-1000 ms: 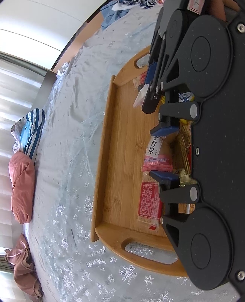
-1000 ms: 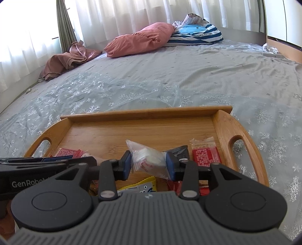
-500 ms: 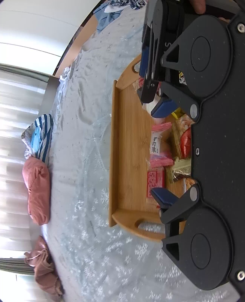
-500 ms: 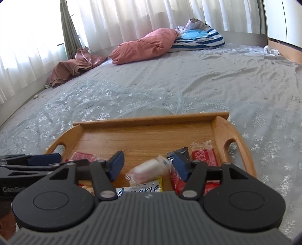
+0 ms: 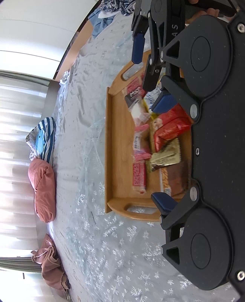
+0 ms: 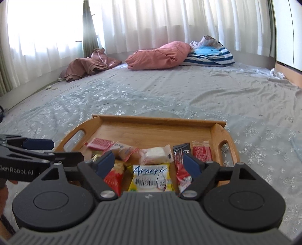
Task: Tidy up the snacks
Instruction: 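Open both grippers to drop the packs onto the tray, then move both tools back toward the wafer pack and green wasabi pea bag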
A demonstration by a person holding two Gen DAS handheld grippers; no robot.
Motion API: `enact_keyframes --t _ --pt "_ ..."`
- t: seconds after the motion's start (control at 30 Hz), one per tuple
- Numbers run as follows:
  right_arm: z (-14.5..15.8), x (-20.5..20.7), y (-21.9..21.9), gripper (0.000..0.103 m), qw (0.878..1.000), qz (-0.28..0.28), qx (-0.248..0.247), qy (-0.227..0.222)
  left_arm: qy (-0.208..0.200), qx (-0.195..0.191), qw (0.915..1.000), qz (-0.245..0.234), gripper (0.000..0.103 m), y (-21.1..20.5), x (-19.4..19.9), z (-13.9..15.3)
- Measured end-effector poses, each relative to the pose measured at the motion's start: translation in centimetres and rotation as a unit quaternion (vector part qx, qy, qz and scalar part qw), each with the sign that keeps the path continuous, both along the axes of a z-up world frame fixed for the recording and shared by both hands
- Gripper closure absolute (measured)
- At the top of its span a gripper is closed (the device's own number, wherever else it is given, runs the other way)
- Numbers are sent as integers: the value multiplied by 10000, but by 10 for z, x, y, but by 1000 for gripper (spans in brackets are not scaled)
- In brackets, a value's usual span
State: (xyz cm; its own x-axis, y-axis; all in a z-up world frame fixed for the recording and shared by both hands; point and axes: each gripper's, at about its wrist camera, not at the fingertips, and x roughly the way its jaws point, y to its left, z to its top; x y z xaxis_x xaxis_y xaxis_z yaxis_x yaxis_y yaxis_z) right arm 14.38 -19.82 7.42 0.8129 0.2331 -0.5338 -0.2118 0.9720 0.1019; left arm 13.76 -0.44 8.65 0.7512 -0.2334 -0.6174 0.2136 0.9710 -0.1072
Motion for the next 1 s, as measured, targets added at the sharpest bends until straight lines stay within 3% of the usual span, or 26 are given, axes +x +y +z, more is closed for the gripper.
enact_keyframes --t 0.5,1.0 --pt "-12 -57 0 6 9997 165 -93 -152 236 -74 9997 -15 11 15 -38 -16" --pt "-41 -89 19 1 9944 951 -459 43 675 -1 9977 -71 11 -1 -28 -36"
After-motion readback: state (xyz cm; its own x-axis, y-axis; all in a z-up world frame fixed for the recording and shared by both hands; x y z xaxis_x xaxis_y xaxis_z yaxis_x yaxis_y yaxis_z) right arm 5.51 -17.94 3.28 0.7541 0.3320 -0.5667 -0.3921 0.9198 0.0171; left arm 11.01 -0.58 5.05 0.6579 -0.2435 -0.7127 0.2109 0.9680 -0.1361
